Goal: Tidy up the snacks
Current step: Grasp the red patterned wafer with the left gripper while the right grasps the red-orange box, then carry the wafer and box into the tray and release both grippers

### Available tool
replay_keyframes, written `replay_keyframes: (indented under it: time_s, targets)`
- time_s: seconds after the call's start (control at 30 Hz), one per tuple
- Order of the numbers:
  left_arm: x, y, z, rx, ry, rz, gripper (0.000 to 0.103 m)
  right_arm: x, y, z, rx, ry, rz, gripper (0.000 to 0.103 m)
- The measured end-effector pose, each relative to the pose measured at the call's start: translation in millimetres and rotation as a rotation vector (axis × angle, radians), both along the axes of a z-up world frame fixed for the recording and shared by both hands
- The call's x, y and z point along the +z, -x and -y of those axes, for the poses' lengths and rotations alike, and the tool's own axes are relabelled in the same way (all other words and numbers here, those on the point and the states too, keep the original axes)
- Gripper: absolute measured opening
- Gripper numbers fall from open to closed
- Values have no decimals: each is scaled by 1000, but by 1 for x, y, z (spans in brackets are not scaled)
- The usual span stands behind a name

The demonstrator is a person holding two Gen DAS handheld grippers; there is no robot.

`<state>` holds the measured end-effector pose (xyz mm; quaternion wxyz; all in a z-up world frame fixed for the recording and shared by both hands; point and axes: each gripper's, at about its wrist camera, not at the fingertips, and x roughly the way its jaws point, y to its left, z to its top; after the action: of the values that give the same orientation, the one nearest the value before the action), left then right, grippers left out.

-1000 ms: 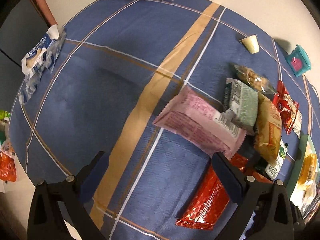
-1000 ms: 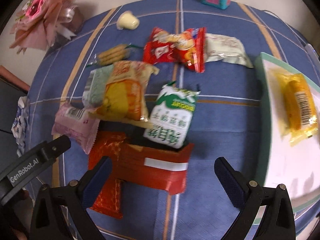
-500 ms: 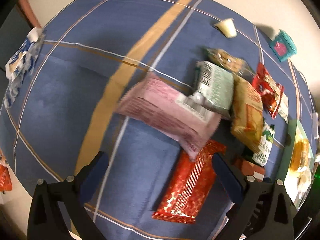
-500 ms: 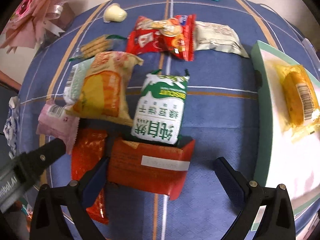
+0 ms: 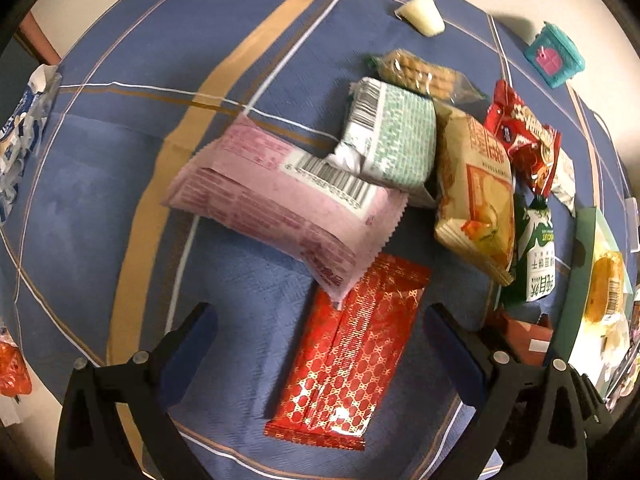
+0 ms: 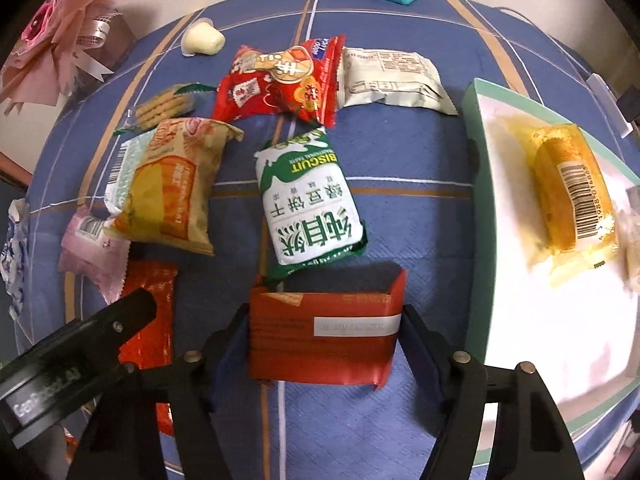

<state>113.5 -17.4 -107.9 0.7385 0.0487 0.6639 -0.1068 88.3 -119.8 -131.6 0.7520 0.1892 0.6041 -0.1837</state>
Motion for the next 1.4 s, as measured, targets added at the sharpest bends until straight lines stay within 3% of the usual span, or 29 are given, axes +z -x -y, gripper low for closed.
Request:
replay_keyframes:
  time_s: [0.27,0.33,0.47,0.57,0.7,0.83,1.17,1.4]
  targets:
    - [-14,9,20,-29,-21,-21,98,-2,21,24,12,6,-29,72]
    - [-14,12,17,-44,-47,-3,88,-2,25,28,18,7,-36,71]
    - [-9,24,26,-63,-50,14,77,-2,31,34,18,4,-44,70]
    - [0,29,26,-67,-46,30,58,-2,36,45,16,-3,-47,69]
    - [6,31,26,-55,-32,35,49,-1,43,53,18,-10,-48,68]
    - [18,22,21,-35,66,18,48,10,52,34,8,-36,-32,67]
    - [69,26,30,-49,148,94,48,62,70,44,6,-34,72,66]
    - [96,39,19,-62,150,147,47,90,92,58,-18,-40,97,66]
